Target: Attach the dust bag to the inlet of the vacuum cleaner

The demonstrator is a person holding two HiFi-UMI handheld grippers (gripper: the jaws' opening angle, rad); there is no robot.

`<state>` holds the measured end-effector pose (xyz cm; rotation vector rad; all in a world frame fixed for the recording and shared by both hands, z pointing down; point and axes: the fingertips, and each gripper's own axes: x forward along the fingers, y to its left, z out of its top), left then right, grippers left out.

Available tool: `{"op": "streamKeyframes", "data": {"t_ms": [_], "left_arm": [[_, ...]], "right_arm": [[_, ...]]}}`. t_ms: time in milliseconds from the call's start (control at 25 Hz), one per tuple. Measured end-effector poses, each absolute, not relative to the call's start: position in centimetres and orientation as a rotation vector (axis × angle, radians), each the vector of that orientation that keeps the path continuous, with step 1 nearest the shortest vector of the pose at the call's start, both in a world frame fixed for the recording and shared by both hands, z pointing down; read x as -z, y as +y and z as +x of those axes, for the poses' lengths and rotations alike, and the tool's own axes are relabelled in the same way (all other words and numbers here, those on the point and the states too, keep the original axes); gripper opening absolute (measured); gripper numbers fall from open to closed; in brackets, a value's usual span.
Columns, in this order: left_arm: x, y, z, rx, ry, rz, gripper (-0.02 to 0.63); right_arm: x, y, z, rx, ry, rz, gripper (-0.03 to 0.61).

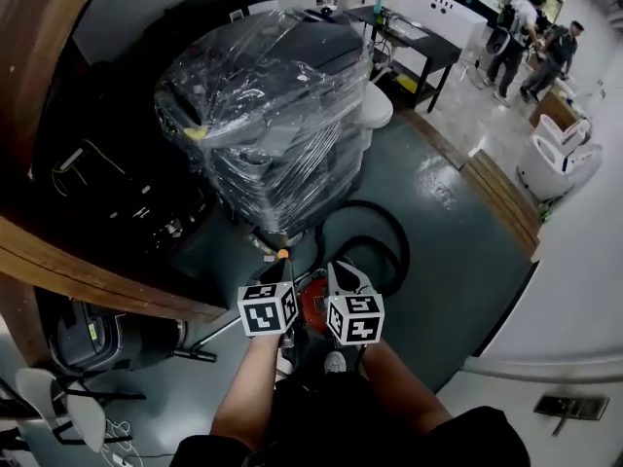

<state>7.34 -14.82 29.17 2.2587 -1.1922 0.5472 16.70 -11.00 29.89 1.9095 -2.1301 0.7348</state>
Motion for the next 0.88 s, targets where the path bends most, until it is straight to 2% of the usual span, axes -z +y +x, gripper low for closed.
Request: {"op": "streamKeyframes", "data": {"t_ms": [120,360,880], "left_arm": [[-23.3,-17.1,9.1,-0.464,-1.23,2.379,-0.002],[-16.7,-15.1,11.2,-0.413,-1.257,2.49,-0.002],[-13.8,-13.4,14.8,-0.369,-1.194,2.57,-0.002]], "right_arm": [[-23.6,-13.4,17.6,-0.472,-2.184,1.971,-0.002],[-16.0,-11.7,19.4,-0.341,-2.242,2.07,-0.003],[-13.2,-10.7,22.3,-0.342,-2.273,2.121,-0.003]]}}
